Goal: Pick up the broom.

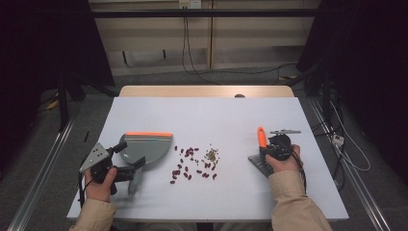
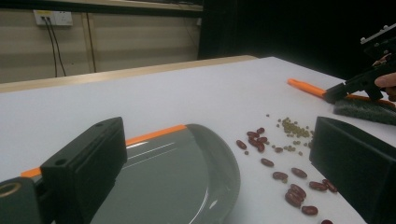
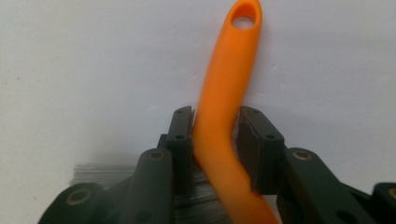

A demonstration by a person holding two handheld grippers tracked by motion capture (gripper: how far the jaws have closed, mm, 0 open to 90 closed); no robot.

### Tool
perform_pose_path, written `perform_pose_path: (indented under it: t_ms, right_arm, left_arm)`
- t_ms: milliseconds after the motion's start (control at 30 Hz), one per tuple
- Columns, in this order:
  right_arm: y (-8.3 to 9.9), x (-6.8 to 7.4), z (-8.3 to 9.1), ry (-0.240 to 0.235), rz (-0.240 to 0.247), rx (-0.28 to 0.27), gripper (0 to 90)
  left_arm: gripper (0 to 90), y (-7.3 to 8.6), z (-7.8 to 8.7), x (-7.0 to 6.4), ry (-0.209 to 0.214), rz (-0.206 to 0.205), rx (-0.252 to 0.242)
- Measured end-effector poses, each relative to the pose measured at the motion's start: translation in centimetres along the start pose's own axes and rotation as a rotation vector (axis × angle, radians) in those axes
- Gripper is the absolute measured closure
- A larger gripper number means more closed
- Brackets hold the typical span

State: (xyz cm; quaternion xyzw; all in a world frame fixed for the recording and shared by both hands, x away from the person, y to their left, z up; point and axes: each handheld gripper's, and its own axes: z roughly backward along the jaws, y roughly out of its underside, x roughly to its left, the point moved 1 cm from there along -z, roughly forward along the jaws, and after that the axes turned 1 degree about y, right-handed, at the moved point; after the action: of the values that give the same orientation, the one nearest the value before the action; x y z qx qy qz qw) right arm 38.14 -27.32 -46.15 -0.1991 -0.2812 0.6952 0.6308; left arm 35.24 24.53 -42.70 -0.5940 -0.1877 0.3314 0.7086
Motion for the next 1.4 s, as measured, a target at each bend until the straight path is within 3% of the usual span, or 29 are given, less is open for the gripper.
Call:
perform_pose_path:
  t_ms: [300,467,600,833,1000,1100,1167,1200,1233,1300,1400]
  right_arm:
    - [0.3,0.1,0.1,0.006,0.02,-0.027,67.2]
    - [0.2,-0.4,0.2,-0.026,-0.016,-0.03,68.0]
    - [0.0,-0.4,0.7,-0.046,-0.021,-0.066,69.4]
    - [0.1,-0.1,0.4,-0.04,0.005,-0.048,68.4]
    - [0.2,-0.2,0.2,-0.06,-0.029,-0.048,66.2]
    - [0.1,0.4,0.0,-0.044,-0.011,-0.05,59.1]
    - [-0.1,1.2,-0.3,0.022,0.052,-0.041,65.9]
    - [-0.5,1.5,-0.4,0.03,0.082,-0.021,69.2]
    - [-0.5,1.5,-0.4,0.03,0.082,-0.021,69.2]
    - [-0.6,1.4,-0.6,-0.033,0.127,-0.033,69.3]
    - [-0.6,1.4,-0.7,-0.073,0.156,-0.055,68.7]
  left_arm:
    - [3.9,-0.2,-0.1,-0.1,0.0,-0.001,-0.009]
    - [3.9,-0.3,0.0,0.0,-0.009,0.006,-0.018]
    - [3.9,-0.3,0.0,-0.2,-0.004,0.0,-0.018]
    - [3.9,-0.4,-0.1,-0.2,-0.008,0.0,-0.017]
    - [3.9,-0.3,-0.1,-0.2,-0.005,-0.004,-0.009]
    - [3.9,-0.3,-0.2,-0.2,-0.005,-0.003,-0.008]
    - [3.9,-0.3,-0.3,-0.2,-0.004,-0.003,-0.005]
    - [3.9,-0.3,-0.3,-0.2,-0.003,-0.003,-0.006]
    - [3.9,-0.3,-0.2,-0.2,-0.003,-0.004,-0.006]
    - [3.9,-0.3,-0.2,-0.3,-0.006,-0.001,-0.006]
    - [3.9,-0.3,-0.2,-0.1,-0.006,-0.006,-0.002]
